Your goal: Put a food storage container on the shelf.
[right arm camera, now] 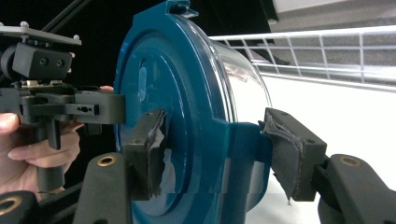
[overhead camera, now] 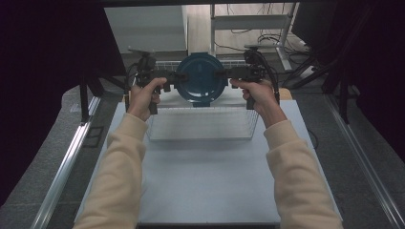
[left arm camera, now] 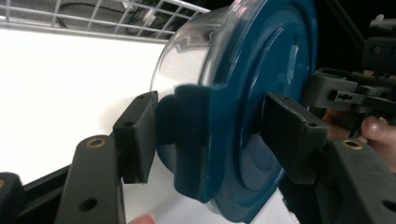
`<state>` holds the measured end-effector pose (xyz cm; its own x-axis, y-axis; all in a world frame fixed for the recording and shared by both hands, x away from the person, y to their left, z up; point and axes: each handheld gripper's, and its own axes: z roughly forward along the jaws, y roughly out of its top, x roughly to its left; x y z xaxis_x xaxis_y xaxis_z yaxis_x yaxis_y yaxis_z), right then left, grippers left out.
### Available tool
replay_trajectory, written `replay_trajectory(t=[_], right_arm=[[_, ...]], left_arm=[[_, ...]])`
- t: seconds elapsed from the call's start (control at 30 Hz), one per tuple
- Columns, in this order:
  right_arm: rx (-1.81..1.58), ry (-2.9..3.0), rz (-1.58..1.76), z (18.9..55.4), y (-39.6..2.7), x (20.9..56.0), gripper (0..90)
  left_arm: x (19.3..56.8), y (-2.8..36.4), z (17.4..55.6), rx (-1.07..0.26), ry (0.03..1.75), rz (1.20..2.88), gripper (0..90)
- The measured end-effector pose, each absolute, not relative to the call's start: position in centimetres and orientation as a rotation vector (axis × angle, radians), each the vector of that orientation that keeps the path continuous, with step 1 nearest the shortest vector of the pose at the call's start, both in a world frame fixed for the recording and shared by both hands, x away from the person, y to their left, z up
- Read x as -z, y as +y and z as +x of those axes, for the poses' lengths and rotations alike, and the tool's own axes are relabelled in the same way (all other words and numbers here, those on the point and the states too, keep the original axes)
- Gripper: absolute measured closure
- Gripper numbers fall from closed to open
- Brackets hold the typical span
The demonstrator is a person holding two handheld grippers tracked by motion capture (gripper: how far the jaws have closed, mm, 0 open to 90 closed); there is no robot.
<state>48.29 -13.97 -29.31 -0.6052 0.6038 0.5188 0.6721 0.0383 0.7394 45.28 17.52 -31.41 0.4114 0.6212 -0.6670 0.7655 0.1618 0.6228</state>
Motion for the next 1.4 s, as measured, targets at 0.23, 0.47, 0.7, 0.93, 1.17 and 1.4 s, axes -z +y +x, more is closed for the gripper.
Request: replay_trajectory(t=[0.23, 0.47, 0.7, 0.93, 1.17, 1.4], right_arm=[[1.623, -2.098, -1.466, 50.0, -13.9, 30.7, 37.2], [1.561, -1.958, -1.542, 51.5, -14.4, 32.2, 34.5], [1.599, -2.002, -1.530, 51.2, -14.3, 32.3, 26.0], [1.715, -2.130, -1.539, 48.8, -14.5, 30.6, 7.6], [1.756, -2.258, -1.511, 45.3, -15.3, 30.5, 10.2], [1.747, -2.387, -1.432, 41.1, -16.7, 30.8, 12.7]], left_arm=[[33.0, 17.5, 47.2, 0.253, 1.350, 1.437, 36.6], [33.8, 17.3, 48.0, 0.282, 1.358, 1.398, 35.2], [33.5, 16.8, 47.5, 0.170, 1.339, 1.431, 30.8], [31.1, 16.1, 43.9, -0.097, 1.288, 1.490, 21.4], [30.8, 15.3, 39.4, -0.184, 1.190, 1.595, 20.2], [31.7, 15.2, 34.9, -0.223, 1.112, 1.664, 22.7]])
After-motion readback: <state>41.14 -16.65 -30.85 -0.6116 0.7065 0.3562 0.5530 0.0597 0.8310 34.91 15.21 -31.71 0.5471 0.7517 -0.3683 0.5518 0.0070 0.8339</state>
